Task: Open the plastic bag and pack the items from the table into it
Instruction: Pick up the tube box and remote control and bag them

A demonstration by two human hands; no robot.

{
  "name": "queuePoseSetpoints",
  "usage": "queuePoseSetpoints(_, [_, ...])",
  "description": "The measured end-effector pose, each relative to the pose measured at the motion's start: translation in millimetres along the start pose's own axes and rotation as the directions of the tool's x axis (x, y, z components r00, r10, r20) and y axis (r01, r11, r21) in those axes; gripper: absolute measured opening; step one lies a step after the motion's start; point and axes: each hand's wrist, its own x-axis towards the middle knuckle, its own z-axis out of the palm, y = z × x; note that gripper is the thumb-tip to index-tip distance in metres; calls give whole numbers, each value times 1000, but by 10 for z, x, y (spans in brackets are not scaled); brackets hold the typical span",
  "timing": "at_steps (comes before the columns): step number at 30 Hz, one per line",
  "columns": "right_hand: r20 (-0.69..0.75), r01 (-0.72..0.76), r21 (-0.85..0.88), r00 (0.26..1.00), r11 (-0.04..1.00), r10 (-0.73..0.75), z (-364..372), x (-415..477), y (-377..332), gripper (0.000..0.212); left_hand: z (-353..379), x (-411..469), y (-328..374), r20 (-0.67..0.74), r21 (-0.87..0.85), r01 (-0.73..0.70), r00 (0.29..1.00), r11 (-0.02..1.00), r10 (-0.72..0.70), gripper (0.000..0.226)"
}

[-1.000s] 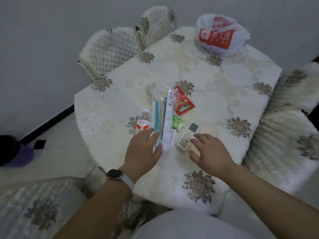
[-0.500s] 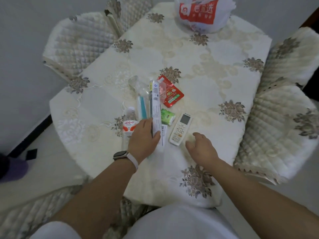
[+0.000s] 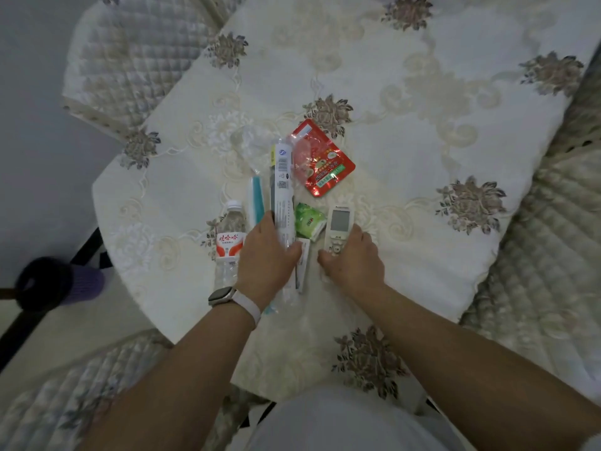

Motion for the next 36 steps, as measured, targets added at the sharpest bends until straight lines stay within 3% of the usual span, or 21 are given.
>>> queuePoseSetpoints(4, [50,50,-13,998,999,-49,-62,45,64,83,50,0,27,-19,-55,22,1000,998,-23,55])
queuePoseSetpoints(8, [69,107,-8,992,994,-106,-121,50,157,53,75,20,67,-18,-43,54,998,998,-55,53])
queuePoseSetpoints(11, [107,125,63,986,990,-131,-183,66,225,41,59,15,147,13,-50,81,997,995,-80,56])
queuePoseSetpoints(18, [130,67,216,987,974,-96,-358,-200,400,38,-104,-223,217,-24,-198,5,1000,980,-10,60])
queuePoseSetpoints(24, [-10,47,251,999,967,-46,-547,-720,363,39,-340,-584,17,-6,-302,-120,992,946,124,54])
queuePoseSetpoints(28, [-114,53,309,993,950,-18,-565,-1141,279,40,-506,-750,-102,-1,-342,-222,972,913,236,63])
queuePoseSetpoints(32, [-179,48,365,984,930,20,-543,-1503,183,36,-652,-878,-193,-4,-372,-300,947,879,321,46])
queuePoseSetpoints(36, [-240,38,418,968,908,70,-498,-1847,154,34,-737,-939,-264,37,-417,-307,935,856,354,50])
